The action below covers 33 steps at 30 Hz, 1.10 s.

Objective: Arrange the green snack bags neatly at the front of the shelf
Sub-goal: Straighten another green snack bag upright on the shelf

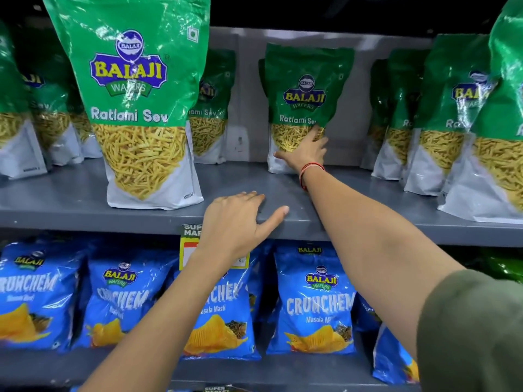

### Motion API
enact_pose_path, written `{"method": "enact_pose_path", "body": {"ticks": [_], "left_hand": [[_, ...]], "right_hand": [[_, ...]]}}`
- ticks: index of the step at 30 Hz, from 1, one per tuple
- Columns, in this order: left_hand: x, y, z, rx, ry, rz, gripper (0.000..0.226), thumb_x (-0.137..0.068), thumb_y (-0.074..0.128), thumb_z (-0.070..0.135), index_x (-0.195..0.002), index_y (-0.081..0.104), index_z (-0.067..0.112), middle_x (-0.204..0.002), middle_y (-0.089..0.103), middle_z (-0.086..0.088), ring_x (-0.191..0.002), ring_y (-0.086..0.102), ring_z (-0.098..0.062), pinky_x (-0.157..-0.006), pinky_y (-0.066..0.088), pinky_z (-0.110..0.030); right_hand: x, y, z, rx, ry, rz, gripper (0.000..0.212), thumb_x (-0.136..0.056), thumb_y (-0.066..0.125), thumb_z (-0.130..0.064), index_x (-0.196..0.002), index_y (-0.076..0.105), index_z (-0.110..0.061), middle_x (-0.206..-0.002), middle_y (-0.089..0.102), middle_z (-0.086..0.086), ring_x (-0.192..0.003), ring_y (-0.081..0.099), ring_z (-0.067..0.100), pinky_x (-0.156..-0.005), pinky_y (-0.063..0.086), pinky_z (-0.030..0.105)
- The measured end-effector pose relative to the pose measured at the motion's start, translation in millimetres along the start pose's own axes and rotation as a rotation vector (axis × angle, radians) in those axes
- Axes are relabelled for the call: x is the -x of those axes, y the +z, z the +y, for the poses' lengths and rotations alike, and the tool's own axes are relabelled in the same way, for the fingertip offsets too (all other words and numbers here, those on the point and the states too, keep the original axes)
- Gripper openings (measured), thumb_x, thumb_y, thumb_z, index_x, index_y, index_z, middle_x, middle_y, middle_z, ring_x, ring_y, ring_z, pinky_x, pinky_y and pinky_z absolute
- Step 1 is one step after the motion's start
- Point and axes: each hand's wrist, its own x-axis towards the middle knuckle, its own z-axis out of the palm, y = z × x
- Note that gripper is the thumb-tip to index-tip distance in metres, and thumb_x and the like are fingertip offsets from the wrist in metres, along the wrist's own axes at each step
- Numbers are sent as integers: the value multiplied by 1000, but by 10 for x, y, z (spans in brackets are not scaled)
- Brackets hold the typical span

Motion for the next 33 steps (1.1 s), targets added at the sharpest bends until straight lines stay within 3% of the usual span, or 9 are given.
{"method": "enact_pose_path", "body": {"ticks": [10, 16, 25, 33], "left_hand": [[5, 39, -13, -2, 1, 30, 80, -81, 11, 69, -107, 66, 17, -112, 70, 0, -110, 60, -16, -74, 48, -34], [22, 35, -7, -7, 14, 51, 81, -80, 11, 70, -108, 66, 17, -112, 70, -1, -107, 61, -17, -71, 48, -33], [42, 11, -3, -44, -8, 13, 95, -65, 18, 87, -122, 60, 23, -133, 58, 4, -122, 51, -11, -83, 48, -30], [37, 15, -2, -42, -4, 12, 96, -65, 19, 88, -122, 59, 22, -132, 59, 4, -118, 54, -14, -82, 49, -31]], "right_hand": [[70, -21, -29, -22, -3, 55, 111, -71, 82, -28, -150, 5, -11, -145, 23, 23, -134, 32, 41, -102, 39, 49], [230, -155, 4, -15, -36, 51, 110, -71, 81, -30, -150, 6, -12, -144, 24, 23, -131, 33, 42, -102, 39, 46], [651, -418, 54, -38, -92, 107, 108, -67, 82, -34, -148, 14, -17, -136, 33, 18, -122, 41, 39, -90, 45, 47], [1050, -694, 144, -66, -172, 125, 106, -68, 80, -38, -149, 14, -19, -130, 36, 17, -119, 43, 38, -89, 46, 46]]}}
